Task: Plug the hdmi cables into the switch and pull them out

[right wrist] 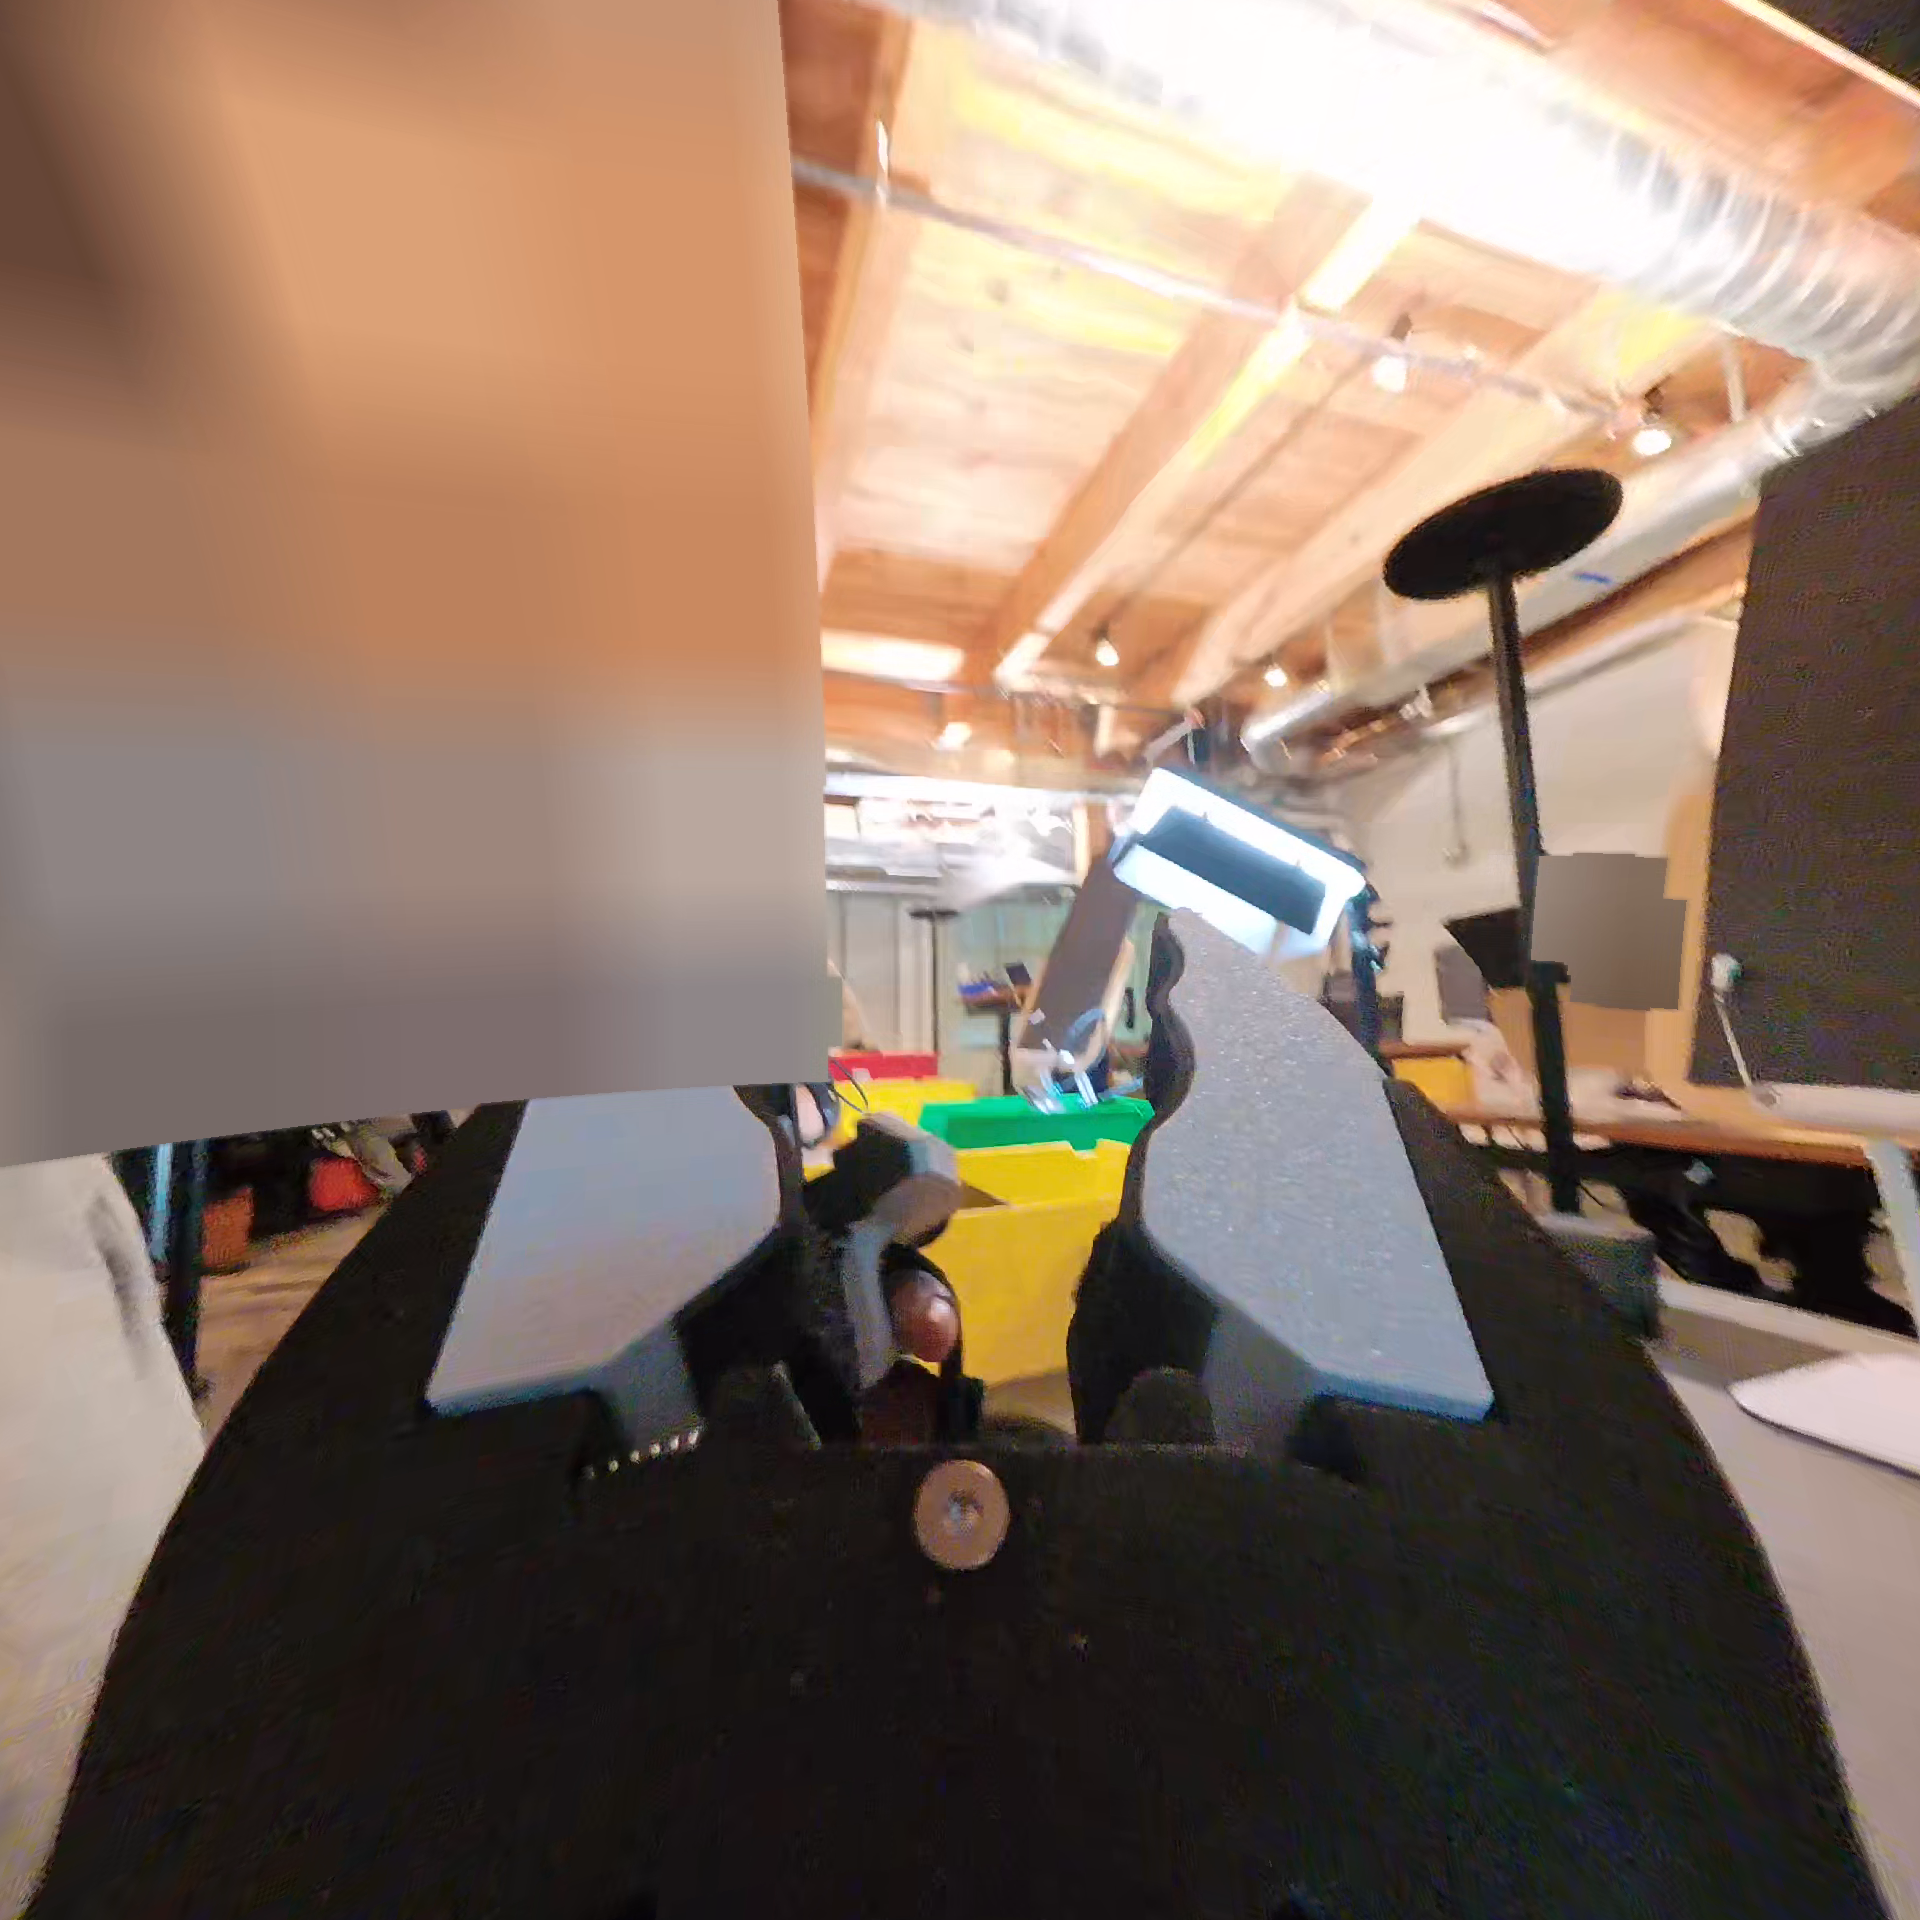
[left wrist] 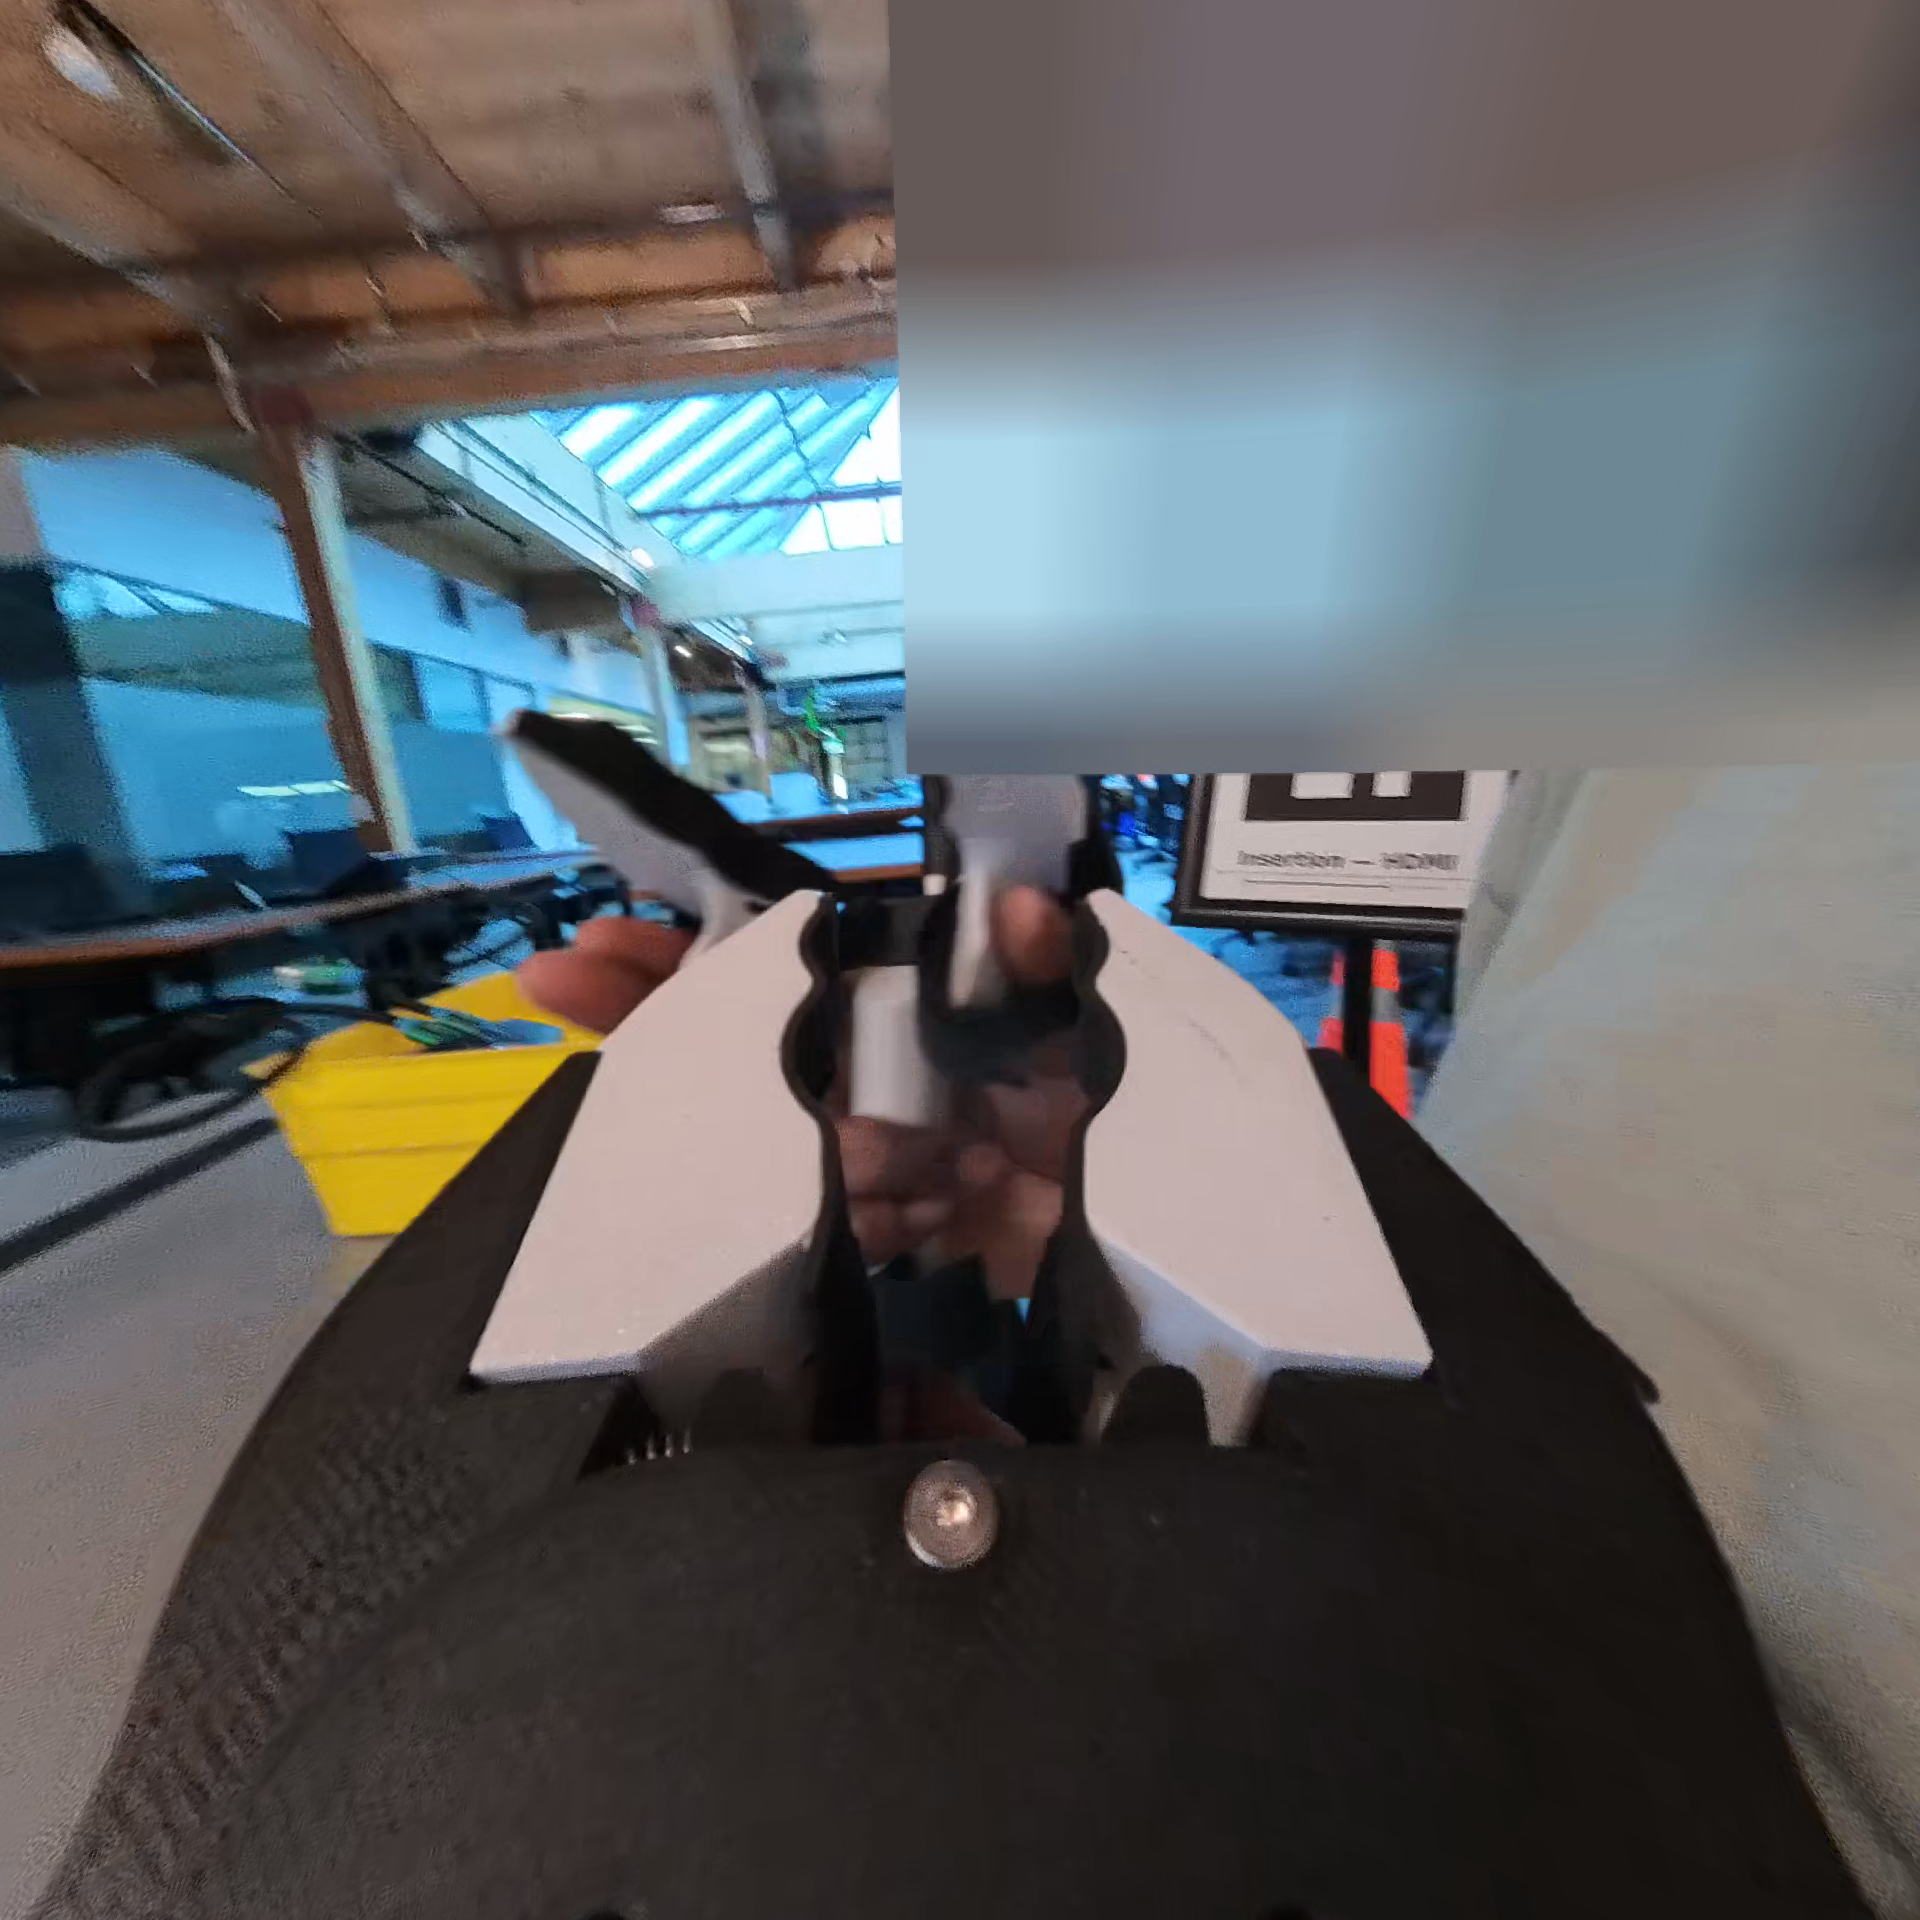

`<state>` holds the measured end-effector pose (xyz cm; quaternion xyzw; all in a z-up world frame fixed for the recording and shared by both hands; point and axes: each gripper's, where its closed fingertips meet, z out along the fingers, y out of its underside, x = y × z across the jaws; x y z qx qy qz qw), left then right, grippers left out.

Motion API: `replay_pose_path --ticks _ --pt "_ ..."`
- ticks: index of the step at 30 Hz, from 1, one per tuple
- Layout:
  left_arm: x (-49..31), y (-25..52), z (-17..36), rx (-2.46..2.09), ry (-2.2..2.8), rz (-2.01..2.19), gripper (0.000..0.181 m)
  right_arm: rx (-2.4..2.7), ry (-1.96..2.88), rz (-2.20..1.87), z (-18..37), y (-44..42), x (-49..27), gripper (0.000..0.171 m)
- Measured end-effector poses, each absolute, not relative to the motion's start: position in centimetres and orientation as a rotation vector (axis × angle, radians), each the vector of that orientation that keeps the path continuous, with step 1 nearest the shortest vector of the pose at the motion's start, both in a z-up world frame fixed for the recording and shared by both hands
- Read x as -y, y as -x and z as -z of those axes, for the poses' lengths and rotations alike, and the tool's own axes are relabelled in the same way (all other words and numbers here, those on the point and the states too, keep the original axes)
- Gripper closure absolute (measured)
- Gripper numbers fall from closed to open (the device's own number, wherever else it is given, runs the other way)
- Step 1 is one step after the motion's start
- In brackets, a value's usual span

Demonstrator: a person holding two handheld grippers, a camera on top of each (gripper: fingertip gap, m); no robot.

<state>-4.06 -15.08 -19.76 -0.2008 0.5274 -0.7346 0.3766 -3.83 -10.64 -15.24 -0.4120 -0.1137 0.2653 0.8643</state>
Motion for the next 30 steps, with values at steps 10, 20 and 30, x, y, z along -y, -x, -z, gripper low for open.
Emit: replay_pose_path --ticks 10,20,30 --pt "16.7 2.7 21.5 -1.538 0.642 1.766 0.157 0.162 0.933 -0.51 17.0 2.8 9.5 0.097" --pt "14.0 5.0 21.7 -1.676 0.54 1.277 0.127 0.256 1.075 -0.107 17.3 1.7 9.1 0.107" --pt "-7.4 17.6 16.7 -1.124 1.171 0.813 0.128 0.156 1.08 -0.078 17.0 -2.6 10.3 0.118"
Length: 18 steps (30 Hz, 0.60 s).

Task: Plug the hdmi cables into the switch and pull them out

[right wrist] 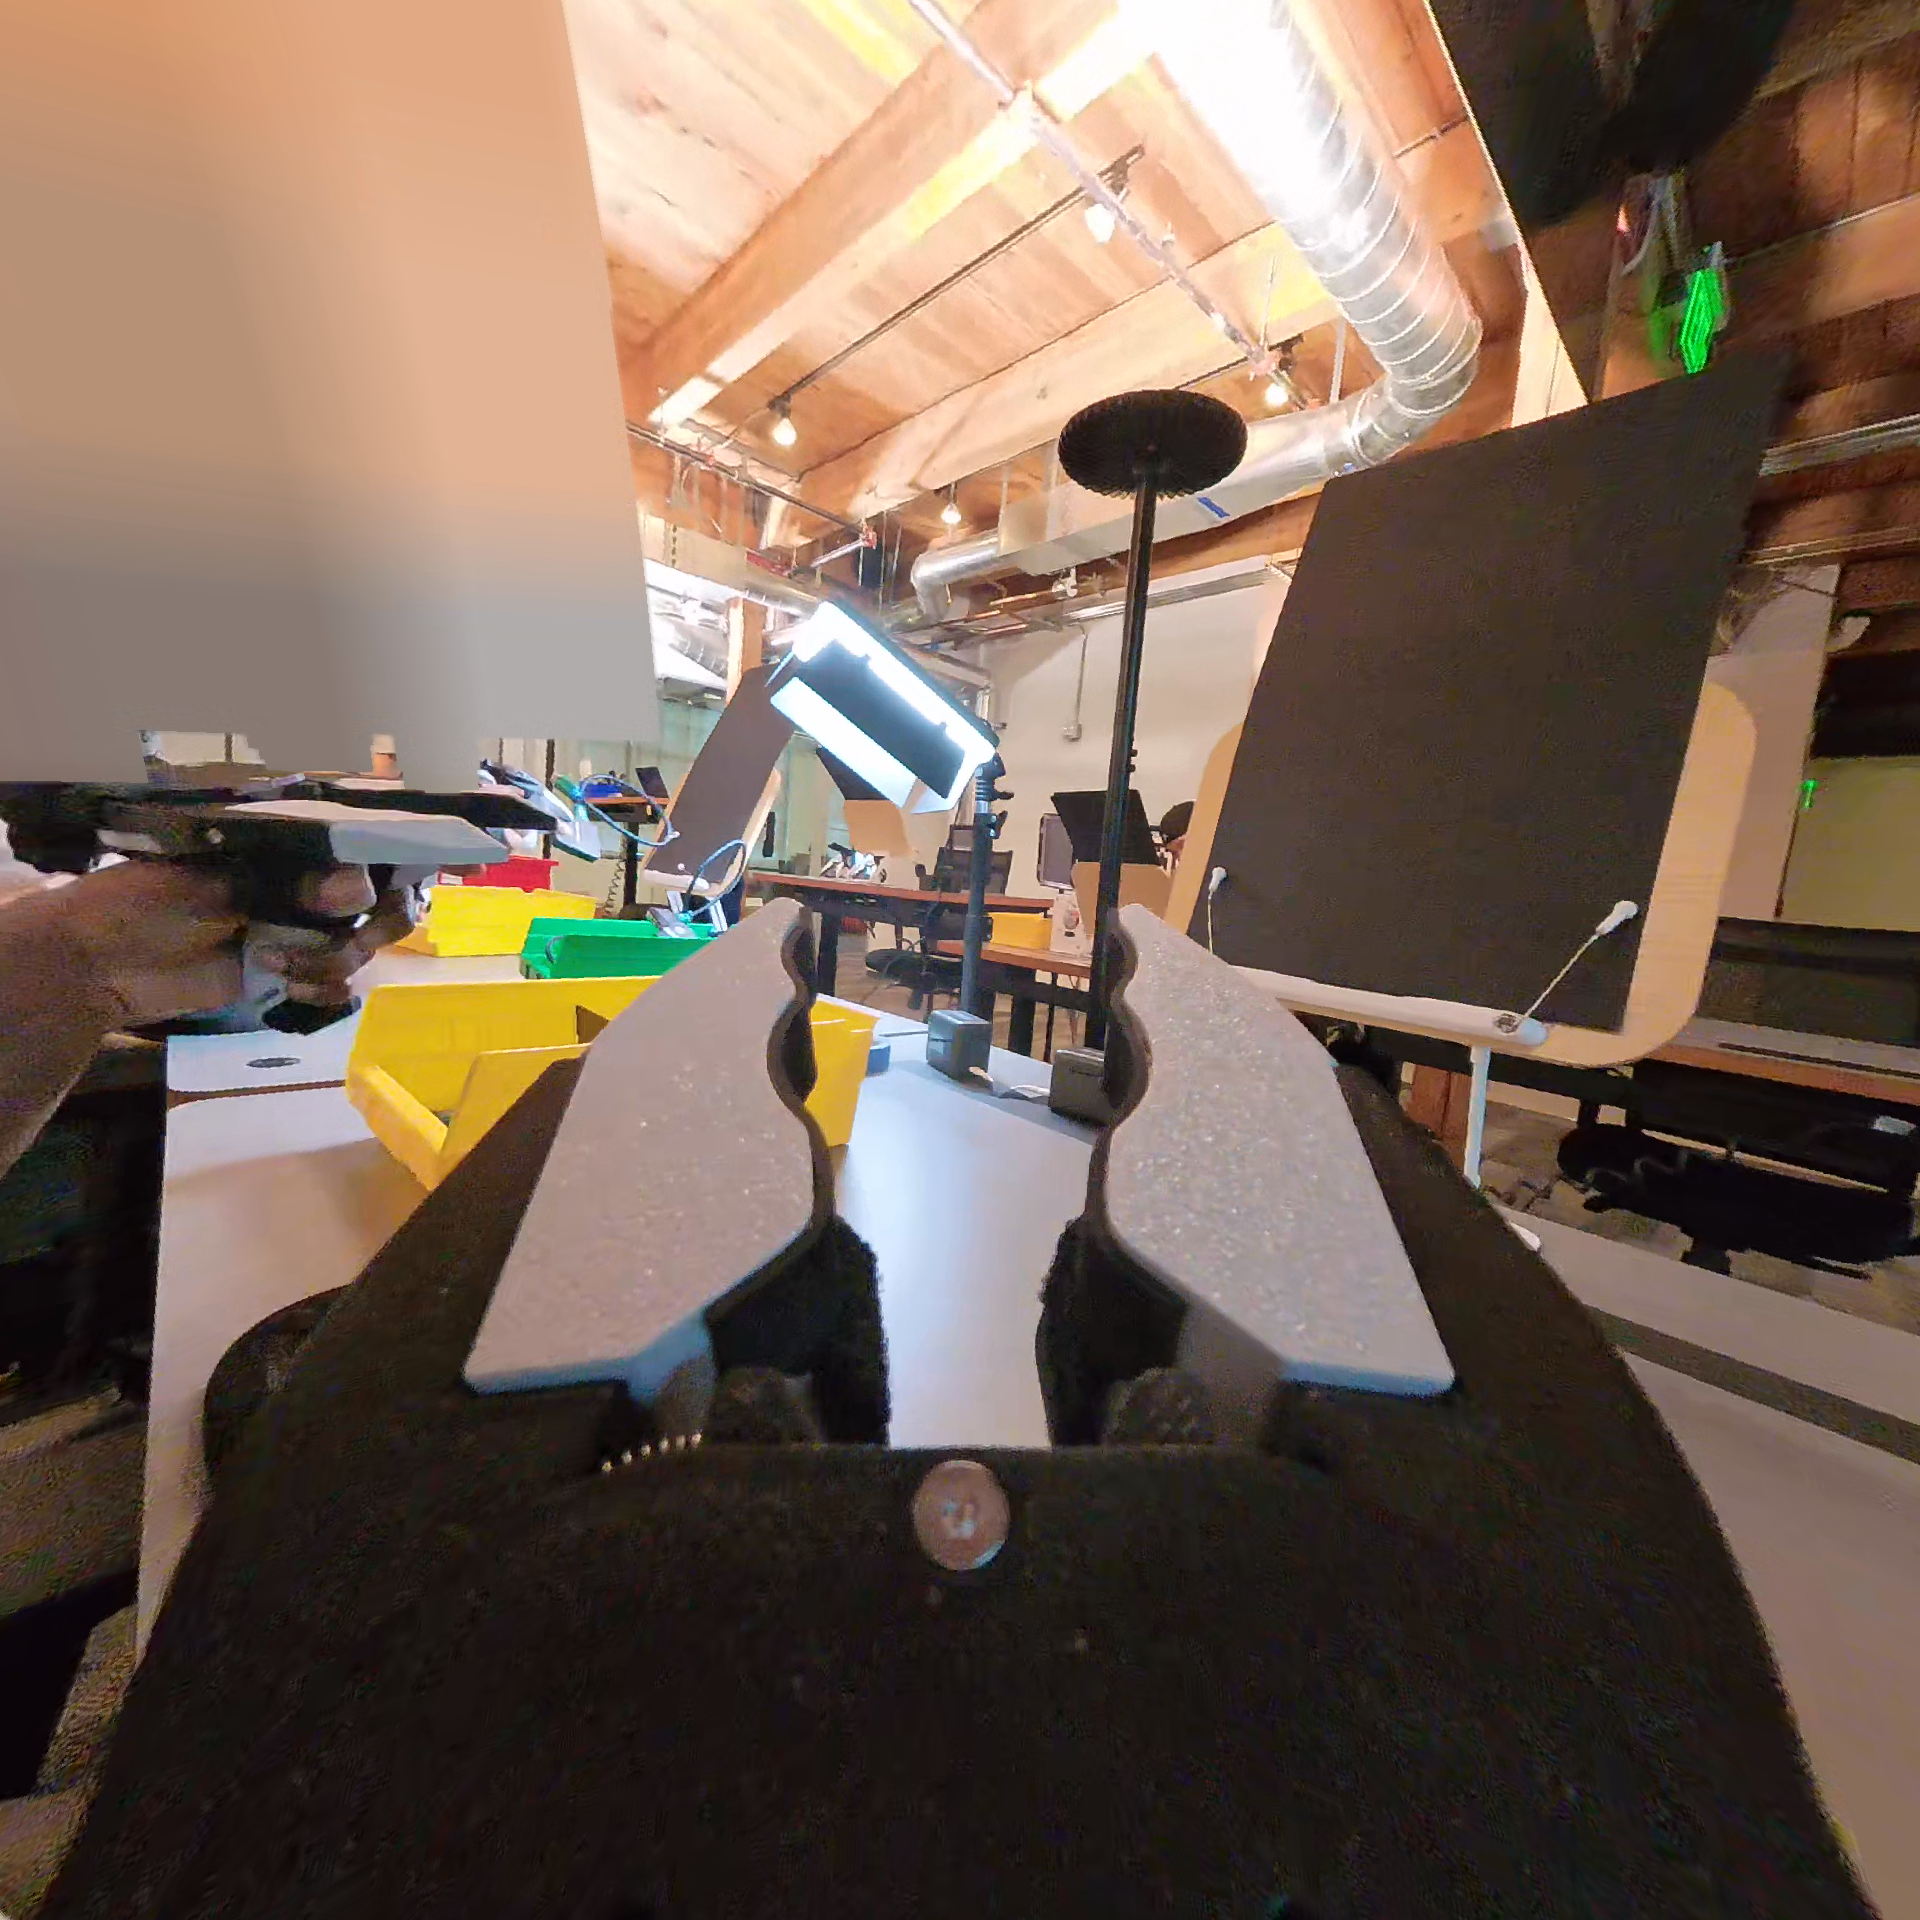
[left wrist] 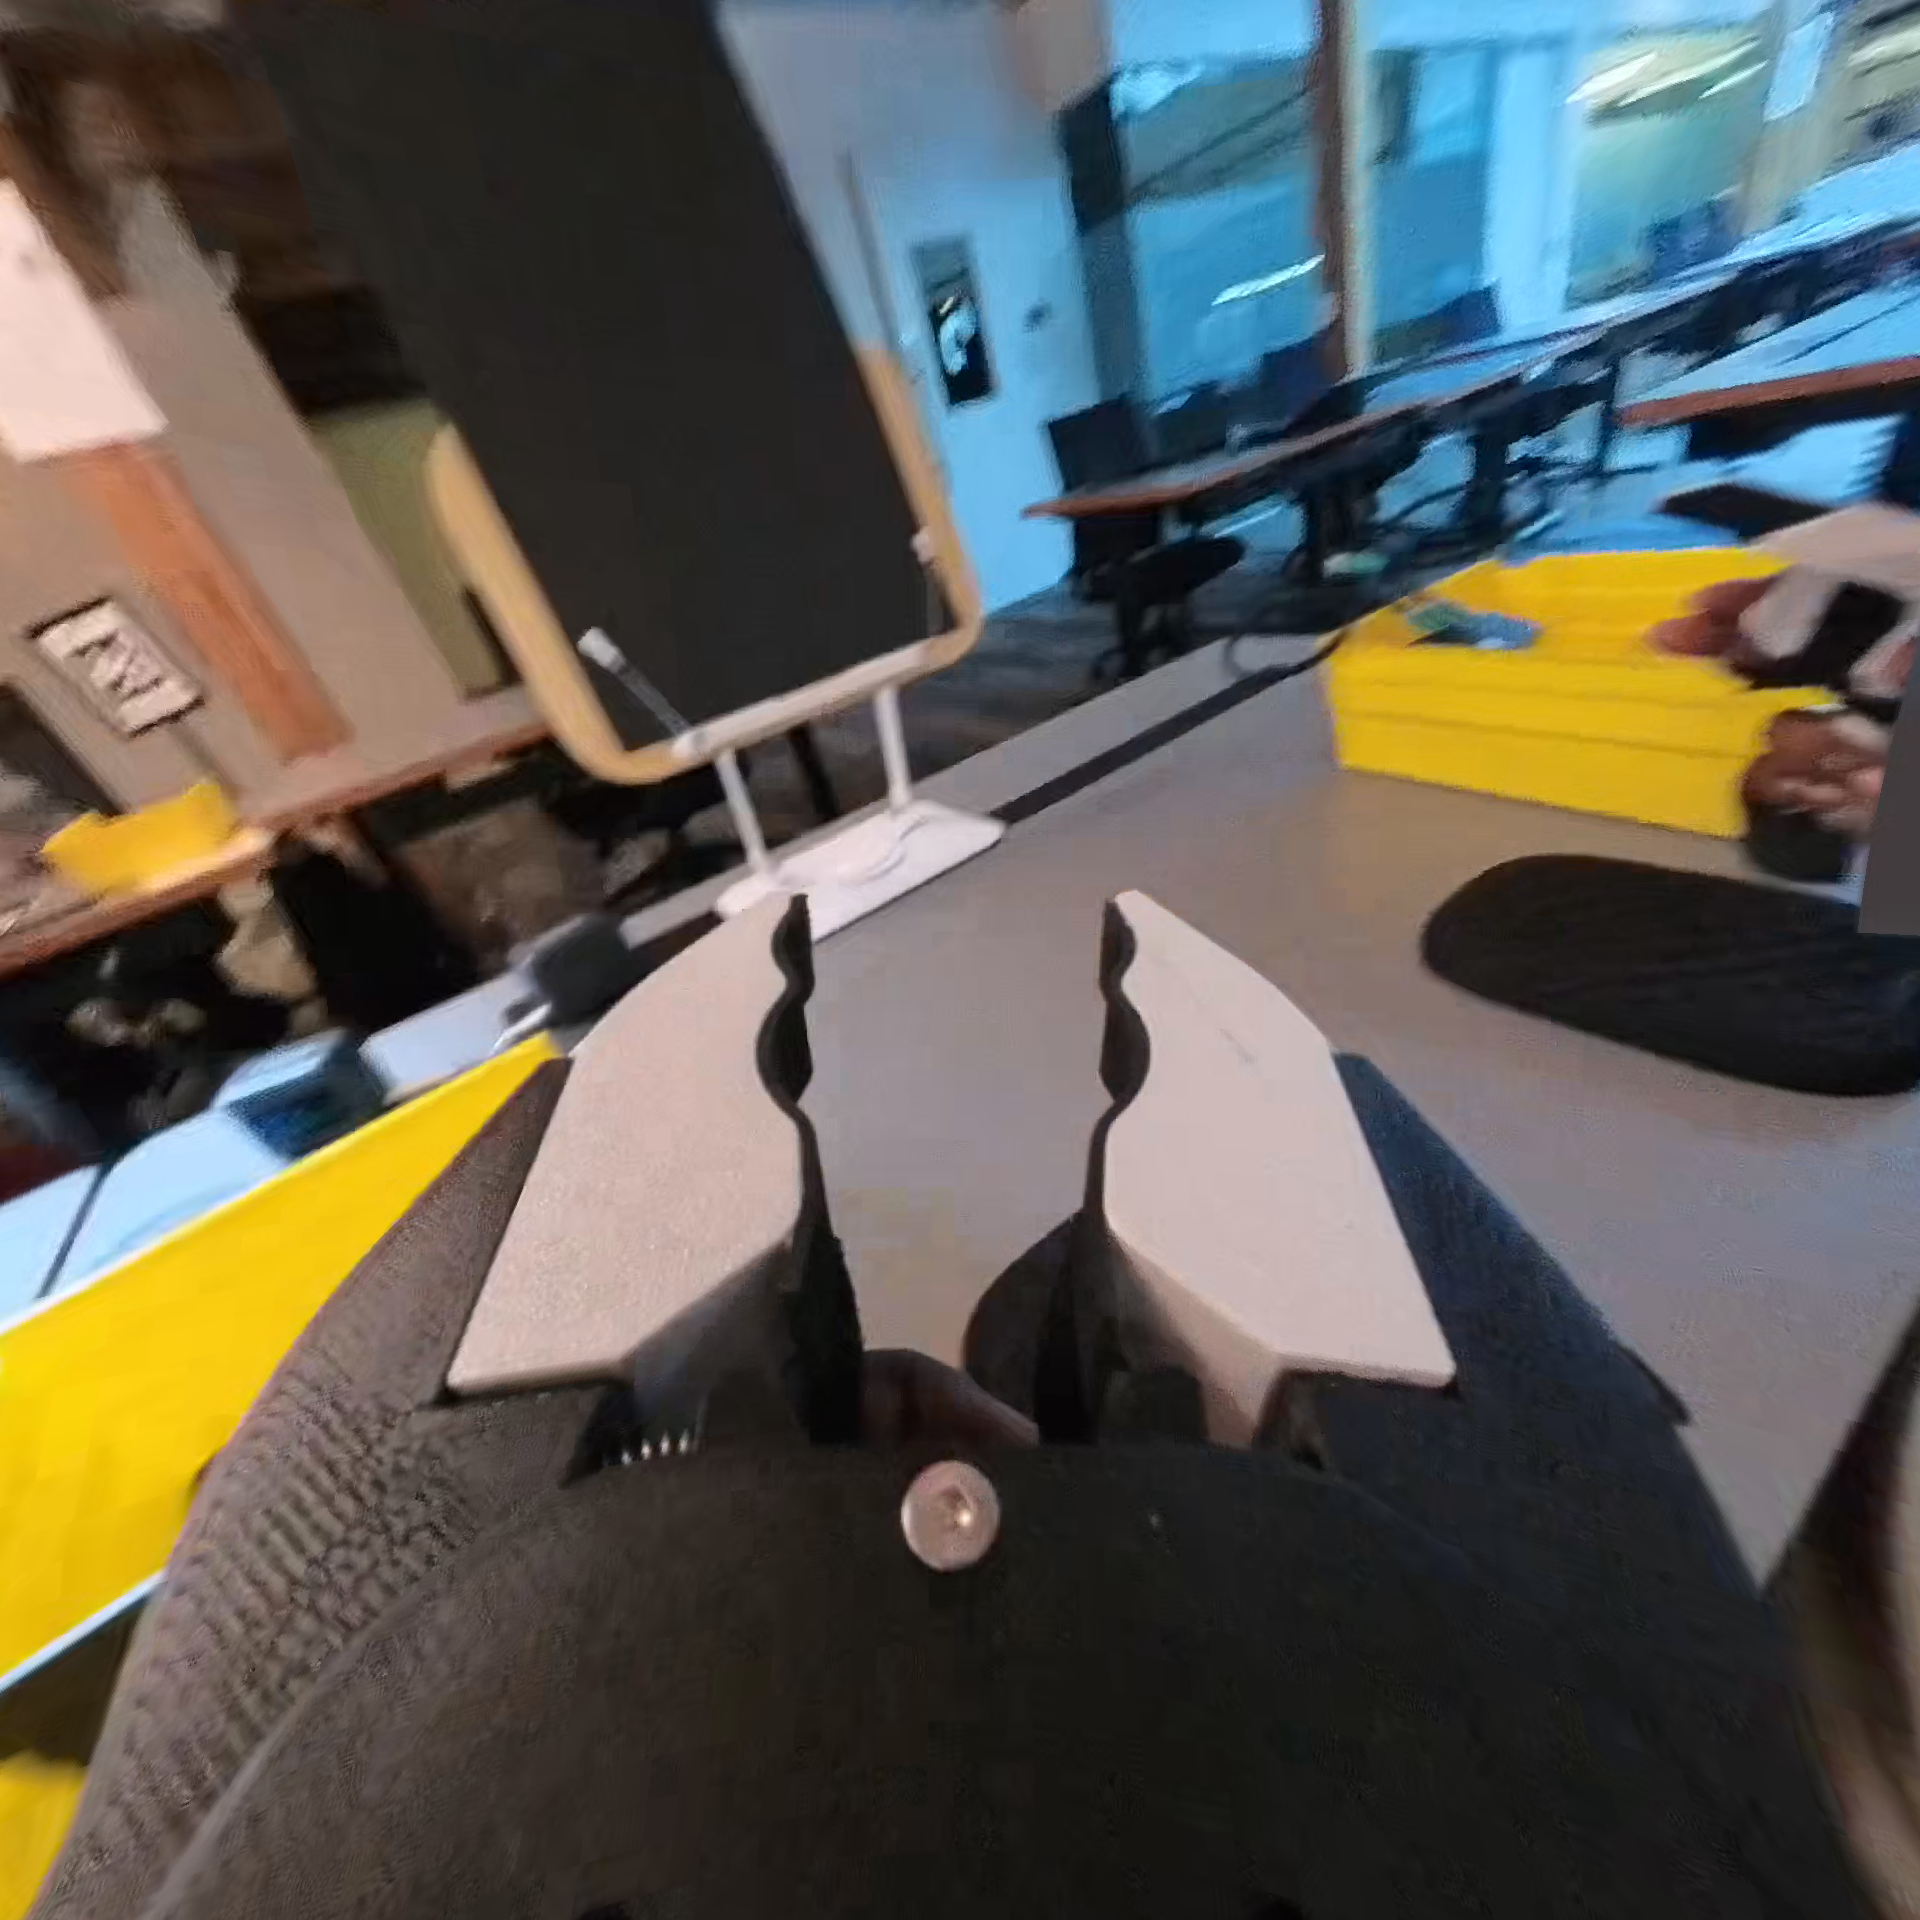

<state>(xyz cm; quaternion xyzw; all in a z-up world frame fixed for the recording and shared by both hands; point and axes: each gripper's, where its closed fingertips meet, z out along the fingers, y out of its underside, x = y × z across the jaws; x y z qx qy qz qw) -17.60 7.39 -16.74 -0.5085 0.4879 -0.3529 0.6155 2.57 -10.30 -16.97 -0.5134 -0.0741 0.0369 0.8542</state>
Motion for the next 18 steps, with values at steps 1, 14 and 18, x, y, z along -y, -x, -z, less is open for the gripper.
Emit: replay_pose_path --ticks 1,14,18 --pt "-10.0 18.7 17.2 -1.104 1.263 0.758 0.128 0.157 1.084 -0.069 17.0 -2.7 10.3 0.119" --pt "-35.0 22.6 34.1 -1.195 2.662 0.197 0.076 0.162 1.094 0.001 17.0 -3.8 10.7 0.123" --pt "-36.8 22.9 36.6 -1.075 2.803 0.21 0.08 0.137 1.091 0.002 17.2 -4.6 10.9 0.125"
